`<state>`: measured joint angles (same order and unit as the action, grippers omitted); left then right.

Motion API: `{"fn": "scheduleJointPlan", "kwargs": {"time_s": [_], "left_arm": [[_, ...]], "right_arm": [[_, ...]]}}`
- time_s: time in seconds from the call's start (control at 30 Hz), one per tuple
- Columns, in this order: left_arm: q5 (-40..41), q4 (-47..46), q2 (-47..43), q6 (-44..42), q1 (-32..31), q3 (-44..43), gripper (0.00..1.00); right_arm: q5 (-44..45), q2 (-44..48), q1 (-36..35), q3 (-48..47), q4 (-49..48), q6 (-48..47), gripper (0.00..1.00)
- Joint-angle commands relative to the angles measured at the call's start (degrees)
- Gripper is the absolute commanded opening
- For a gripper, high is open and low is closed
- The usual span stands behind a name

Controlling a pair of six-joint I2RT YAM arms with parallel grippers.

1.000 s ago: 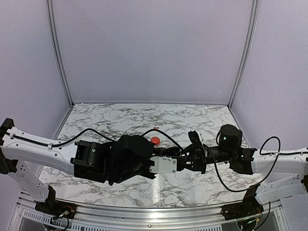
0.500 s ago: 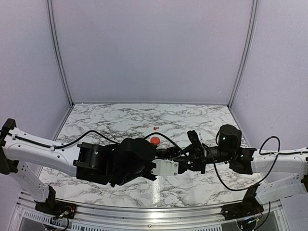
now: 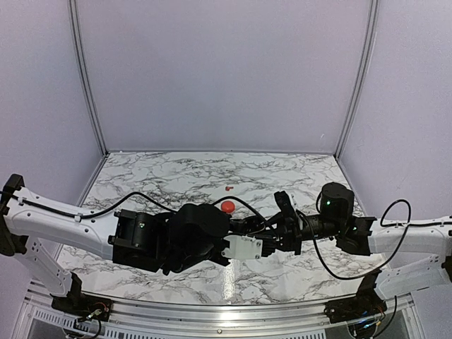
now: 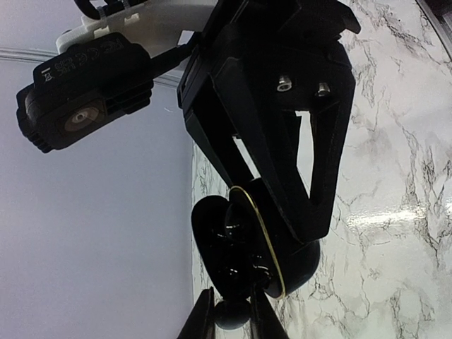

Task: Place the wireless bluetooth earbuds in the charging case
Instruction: Place the left earbud in the left side groove of the charging case.

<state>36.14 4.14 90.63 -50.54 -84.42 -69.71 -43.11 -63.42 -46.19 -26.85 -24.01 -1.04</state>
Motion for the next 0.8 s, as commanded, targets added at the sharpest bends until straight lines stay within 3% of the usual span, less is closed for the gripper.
{"fn": "scheduleJointPlan", "kwargs": {"time_s": [0.0,0.77], "left_arm": [[-2.83,0.07,0.6,0.37,-1.18,-1.19,0.14],[-2.03,0.85,1.13,1.24,-1.71,-1.78,0.17]], "right_arm": [[1.36,0.09,-0.47,-2.86,-1.61,0.73,0.0],[2.34,0.77,1.31,-2.22,-5.55,4.04,0.0]]}}
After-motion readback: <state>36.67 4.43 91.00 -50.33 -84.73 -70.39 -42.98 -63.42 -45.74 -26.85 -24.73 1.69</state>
